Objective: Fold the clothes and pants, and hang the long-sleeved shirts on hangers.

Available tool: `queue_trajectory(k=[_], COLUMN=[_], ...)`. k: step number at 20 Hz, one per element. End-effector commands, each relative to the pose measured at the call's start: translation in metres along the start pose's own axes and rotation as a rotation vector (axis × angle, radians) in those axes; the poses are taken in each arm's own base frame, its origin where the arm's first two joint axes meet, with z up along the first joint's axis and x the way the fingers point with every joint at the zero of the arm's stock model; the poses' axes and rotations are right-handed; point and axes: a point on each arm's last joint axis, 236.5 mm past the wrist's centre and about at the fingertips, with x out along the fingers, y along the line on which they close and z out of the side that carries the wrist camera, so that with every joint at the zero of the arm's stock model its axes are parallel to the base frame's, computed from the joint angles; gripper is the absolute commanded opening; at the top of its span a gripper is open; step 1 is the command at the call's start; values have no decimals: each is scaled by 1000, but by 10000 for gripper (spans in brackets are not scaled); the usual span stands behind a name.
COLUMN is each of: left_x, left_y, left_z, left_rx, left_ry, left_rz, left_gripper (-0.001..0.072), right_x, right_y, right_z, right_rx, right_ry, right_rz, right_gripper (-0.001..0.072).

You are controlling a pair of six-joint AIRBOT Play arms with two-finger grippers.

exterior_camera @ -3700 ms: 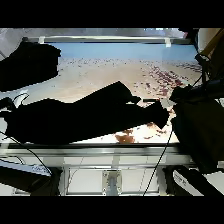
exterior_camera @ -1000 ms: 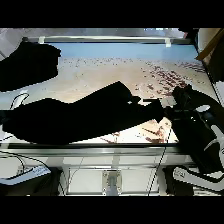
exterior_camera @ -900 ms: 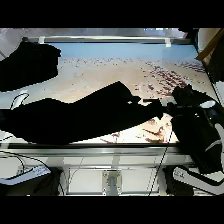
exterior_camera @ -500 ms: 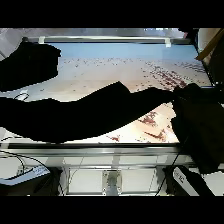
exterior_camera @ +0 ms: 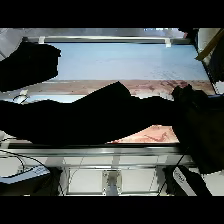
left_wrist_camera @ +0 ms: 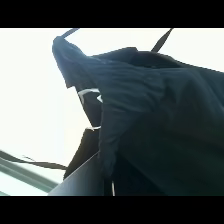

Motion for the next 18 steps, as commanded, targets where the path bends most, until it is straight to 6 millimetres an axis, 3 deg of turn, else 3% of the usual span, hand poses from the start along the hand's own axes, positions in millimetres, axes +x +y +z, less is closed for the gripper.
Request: queue_trajectory(k=[1, 3, 6, 10, 12, 15, 16, 17, 18], left_x=[27, 45, 62, 73, 77, 76, 74, 71, 65], left_y=[-7, -7, 13, 15, 13, 23, 25, 26, 26], left_z=[-6, -6, -9, -13, -14, -18, -20, -19, -16], left_rx=[-6, -5, -35, -18, -23, -58, -80, -105, -103], left_ry=[67, 88, 120, 155, 165, 181, 184, 176, 162], left_rz=[-25, -20, 76, 101, 104, 153, 166, 175, 181], left_gripper=[11, 11, 10, 11, 10, 12, 28, 116, 471], right_x=[52, 100, 165, 231, 247, 243, 238, 231, 223], right_y=[-47, -78, -114, -129, -127, -113, -107, -99, -91], right_z=[16, 34, 68, 104, 122, 153, 160, 164, 166], right_rx=[95, 178, 297, 382, 353, 299, 286, 267, 236], right_ry=[75, 104, 76, -29, -112, -228, -231, -218, -199], right_rz=[-61, -72, -59, -17, -41, -43, -32, -20, -14], right_gripper=[7, 7, 7, 7, 8, 21, 107, 296, 390])
